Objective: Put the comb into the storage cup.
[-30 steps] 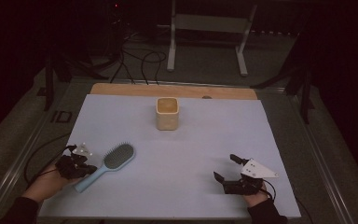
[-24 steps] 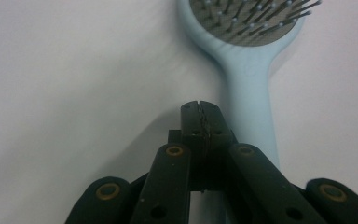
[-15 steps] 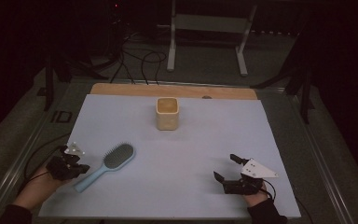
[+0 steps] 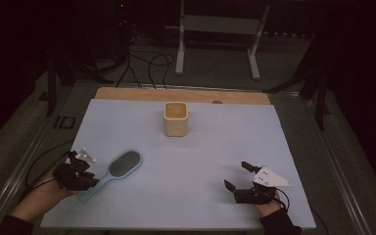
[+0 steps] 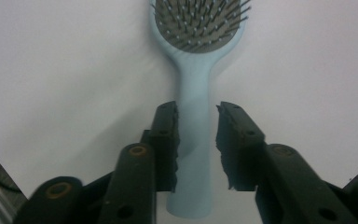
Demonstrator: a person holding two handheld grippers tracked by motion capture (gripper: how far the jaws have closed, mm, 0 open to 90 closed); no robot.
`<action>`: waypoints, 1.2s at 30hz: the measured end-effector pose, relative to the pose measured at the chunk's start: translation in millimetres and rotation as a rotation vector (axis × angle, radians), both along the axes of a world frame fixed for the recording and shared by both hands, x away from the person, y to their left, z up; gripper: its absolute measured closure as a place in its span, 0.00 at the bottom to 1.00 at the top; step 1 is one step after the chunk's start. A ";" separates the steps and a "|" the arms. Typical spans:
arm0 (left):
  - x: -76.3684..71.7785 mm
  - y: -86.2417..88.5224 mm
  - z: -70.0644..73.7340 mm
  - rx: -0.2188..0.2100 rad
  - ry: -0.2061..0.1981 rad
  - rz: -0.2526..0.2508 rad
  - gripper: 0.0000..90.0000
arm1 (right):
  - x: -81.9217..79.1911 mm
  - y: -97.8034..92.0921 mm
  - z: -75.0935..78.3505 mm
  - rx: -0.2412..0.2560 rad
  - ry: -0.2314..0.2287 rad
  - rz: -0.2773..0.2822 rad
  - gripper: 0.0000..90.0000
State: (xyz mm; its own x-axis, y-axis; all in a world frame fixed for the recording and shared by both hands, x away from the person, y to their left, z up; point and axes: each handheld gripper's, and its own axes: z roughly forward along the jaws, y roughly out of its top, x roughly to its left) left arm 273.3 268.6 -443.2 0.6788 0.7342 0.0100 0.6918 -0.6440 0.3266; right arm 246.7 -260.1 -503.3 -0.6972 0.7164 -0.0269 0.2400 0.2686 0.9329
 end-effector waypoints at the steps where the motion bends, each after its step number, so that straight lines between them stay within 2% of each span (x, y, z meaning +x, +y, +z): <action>1: 0.7 -1.2 -0.4 -0.003 0.004 -0.005 0.69 | -0.1 0.0 0.0 -0.001 0.000 0.001 0.11; 8: 7.2 -9.0 -3.9 0.033 0.035 -0.026 0.49 | 0.0 0.3 0.0 0.002 0.000 0.002 0.11; 12: 12.5 -12.3 -6.0 0.044 0.063 -0.019 0.29 | -0.1 0.1 0.2 0.006 0.001 0.000 0.11; 14: 14.4 -14.5 -7.9 0.067 0.074 -0.025 0.18 | 0.0 -0.1 0.2 0.004 0.000 0.001 0.11; 16: 17.1 -15.3 -9.5 0.040 0.104 -0.036 0.10 | 0.0 -0.1 0.1 0.002 -0.001 0.003 0.11; 19: 19.4 -18.1 -12.4 0.047 0.118 -0.061 0.03 | -0.1 -0.1 0.2 0.003 -0.002 0.003 0.11; 22: 21.5 -21.2 -14.4 0.066 0.112 -0.067 0.02 | 0.0 -0.1 0.1 0.000 -0.001 0.003 0.11; 25: 26.0 -22.5 -15.8 0.065 0.113 -0.061 0.02 | 0.0 0.0 0.1 -0.001 -0.002 0.004 0.11; 29: 31.8 -25.1 -19.1 0.066 0.139 -0.074 0.03 | -0.2 -0.1 0.3 0.003 -0.003 0.005 0.11; 36: 41.2 -29.1 -25.7 0.085 0.147 -0.062 0.05 | -0.4 -0.3 0.5 0.005 -0.006 0.006 0.11</action>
State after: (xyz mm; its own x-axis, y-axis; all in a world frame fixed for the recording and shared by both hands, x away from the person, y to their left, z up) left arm 314.5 239.5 -468.9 0.7213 0.6918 -0.0324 0.6864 -0.7078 0.1670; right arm 246.3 -260.4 -502.8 -0.7016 0.7121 -0.0278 0.2326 0.2656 0.9356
